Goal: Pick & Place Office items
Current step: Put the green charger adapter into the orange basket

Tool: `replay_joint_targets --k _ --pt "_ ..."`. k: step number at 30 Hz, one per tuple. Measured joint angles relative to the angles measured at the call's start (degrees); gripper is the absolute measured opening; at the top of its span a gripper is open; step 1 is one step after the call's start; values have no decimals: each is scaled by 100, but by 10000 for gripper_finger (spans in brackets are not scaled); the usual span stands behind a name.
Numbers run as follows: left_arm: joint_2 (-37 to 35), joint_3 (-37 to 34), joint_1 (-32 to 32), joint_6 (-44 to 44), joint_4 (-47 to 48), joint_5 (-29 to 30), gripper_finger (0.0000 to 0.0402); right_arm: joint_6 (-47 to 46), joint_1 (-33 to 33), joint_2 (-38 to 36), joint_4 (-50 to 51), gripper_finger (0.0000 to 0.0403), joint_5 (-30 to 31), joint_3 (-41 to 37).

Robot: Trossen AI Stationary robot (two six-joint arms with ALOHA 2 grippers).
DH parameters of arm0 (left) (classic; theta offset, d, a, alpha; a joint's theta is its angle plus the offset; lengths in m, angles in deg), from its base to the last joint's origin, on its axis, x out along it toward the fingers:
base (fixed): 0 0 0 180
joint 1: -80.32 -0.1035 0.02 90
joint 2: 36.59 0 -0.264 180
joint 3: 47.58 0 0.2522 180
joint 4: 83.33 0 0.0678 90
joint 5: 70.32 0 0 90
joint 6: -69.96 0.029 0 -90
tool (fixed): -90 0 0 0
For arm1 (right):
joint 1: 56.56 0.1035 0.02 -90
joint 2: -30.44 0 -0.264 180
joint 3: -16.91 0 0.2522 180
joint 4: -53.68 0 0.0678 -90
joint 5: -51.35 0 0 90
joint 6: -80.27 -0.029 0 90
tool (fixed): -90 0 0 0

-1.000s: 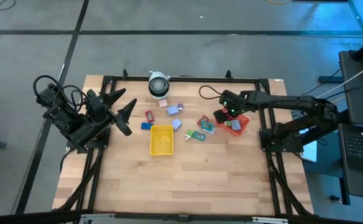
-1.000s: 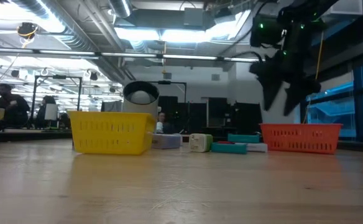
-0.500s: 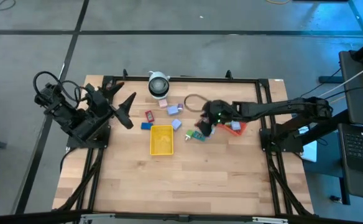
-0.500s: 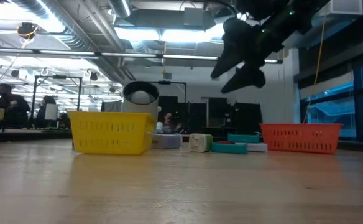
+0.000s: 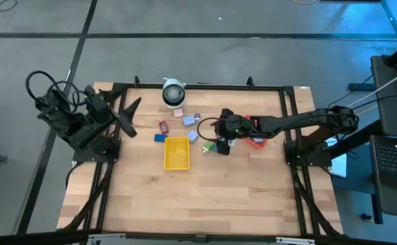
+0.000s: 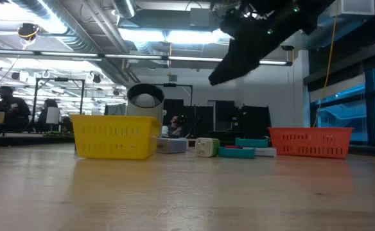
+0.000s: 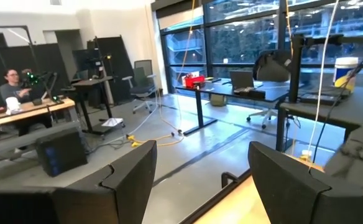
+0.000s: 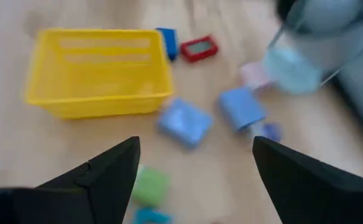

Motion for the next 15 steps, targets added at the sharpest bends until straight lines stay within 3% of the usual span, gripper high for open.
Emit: replay_joint_targets --k 9,15 --pt "324 0 118 -39 -305 -1 251 2858 -116 993 1608 317 -850 1093" --pt "329 0 234 -56 -393 -1 251 3594 -80 1800 2434 317 -887 1771"
